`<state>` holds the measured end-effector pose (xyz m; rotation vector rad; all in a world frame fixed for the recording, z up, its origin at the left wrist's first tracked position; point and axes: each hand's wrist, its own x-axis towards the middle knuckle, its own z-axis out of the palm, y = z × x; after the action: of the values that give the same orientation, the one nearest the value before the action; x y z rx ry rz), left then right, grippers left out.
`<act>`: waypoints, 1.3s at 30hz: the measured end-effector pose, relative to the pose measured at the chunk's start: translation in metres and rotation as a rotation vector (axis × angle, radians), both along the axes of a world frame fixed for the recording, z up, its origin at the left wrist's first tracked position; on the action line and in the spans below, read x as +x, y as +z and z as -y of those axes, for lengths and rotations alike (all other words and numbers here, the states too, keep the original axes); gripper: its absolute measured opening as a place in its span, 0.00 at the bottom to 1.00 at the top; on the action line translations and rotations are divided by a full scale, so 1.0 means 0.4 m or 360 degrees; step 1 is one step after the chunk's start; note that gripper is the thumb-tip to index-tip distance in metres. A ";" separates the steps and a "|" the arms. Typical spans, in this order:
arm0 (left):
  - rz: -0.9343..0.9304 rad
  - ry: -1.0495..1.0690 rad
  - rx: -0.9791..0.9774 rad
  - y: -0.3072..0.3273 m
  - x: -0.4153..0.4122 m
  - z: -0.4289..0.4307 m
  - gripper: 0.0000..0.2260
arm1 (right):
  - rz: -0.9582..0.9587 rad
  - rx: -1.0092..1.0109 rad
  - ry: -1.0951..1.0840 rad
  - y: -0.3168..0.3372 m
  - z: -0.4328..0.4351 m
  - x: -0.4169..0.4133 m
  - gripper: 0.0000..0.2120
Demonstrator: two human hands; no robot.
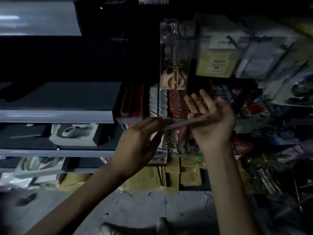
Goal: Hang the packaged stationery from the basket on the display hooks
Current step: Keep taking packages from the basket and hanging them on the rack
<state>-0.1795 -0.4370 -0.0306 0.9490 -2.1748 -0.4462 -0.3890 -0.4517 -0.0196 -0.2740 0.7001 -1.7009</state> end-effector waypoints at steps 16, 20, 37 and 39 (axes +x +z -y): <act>-0.1026 -0.0089 0.1229 0.038 -0.017 0.042 0.14 | -0.1068 -0.0205 -0.0110 -0.006 0.015 0.034 0.07; -0.1033 -0.0022 0.0956 0.090 -0.031 0.098 0.10 | -0.1145 -0.0193 -0.0167 -0.003 0.010 0.042 0.07; -0.1040 0.0039 0.1014 0.137 -0.103 0.137 0.11 | -0.1253 -0.0179 -0.0326 0.012 -0.010 0.004 0.05; -0.1108 0.0120 0.0931 0.164 -0.100 0.149 0.14 | -0.1230 -0.0150 -0.0351 0.009 -0.007 -0.004 0.04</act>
<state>-0.2194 -0.4965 0.0351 0.9719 -1.3855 -1.2148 -0.3906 -0.4490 -0.0160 -0.9811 1.2453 -1.8305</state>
